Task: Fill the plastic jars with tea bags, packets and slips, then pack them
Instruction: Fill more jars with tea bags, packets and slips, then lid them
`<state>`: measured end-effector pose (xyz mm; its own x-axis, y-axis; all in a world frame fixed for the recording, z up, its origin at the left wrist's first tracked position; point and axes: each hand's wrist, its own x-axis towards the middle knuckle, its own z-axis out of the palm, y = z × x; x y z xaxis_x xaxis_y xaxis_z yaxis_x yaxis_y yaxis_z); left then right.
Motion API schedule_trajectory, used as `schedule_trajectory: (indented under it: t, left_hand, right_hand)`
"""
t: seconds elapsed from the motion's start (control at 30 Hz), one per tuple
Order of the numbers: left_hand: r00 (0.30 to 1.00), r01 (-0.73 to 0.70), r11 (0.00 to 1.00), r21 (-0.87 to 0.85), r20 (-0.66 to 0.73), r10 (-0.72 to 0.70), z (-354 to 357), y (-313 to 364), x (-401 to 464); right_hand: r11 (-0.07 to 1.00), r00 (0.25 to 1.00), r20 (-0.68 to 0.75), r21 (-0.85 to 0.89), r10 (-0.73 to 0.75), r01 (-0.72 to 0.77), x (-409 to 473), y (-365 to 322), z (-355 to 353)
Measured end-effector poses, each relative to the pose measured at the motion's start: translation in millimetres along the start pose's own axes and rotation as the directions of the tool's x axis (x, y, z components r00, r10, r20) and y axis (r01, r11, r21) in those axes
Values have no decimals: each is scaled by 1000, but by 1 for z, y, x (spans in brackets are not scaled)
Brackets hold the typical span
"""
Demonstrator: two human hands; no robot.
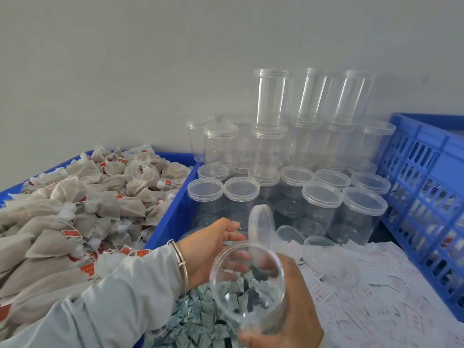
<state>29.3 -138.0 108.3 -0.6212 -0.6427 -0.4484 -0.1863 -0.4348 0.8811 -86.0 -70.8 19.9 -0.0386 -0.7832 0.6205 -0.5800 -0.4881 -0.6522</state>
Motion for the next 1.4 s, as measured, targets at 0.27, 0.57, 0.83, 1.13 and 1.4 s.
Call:
schedule_trajectory:
  t: [0.27, 0.57, 0.83, 1.13, 1.4]
  left_hand:
    - [988, -14, 999, 29, -156, 18, 1, 0, -1]
    - [919, -149, 987, 61, -360, 161, 4, 7, 1]
    - [487, -311, 734, 603, -562, 668, -64, 36, -20]
    - [497, 539, 286, 792, -573, 651, -145, 16, -6]
    - [524, 727, 175, 663, -702, 482, -142, 11, -9]
  right_hand:
    - [919, 939, -103, -196, 327, -341, -15, 25, -57]
    - [904, 892, -175, -21, 416, -426, -14, 31, -60]
    - [958, 929, -244, 145, 278, -248, -13, -2, -50]
    - [916, 962, 25, 301, 272, -266, -18, -44, 5]
    - [859, 957, 82, 425, 278, -285, -19, -55, 38]
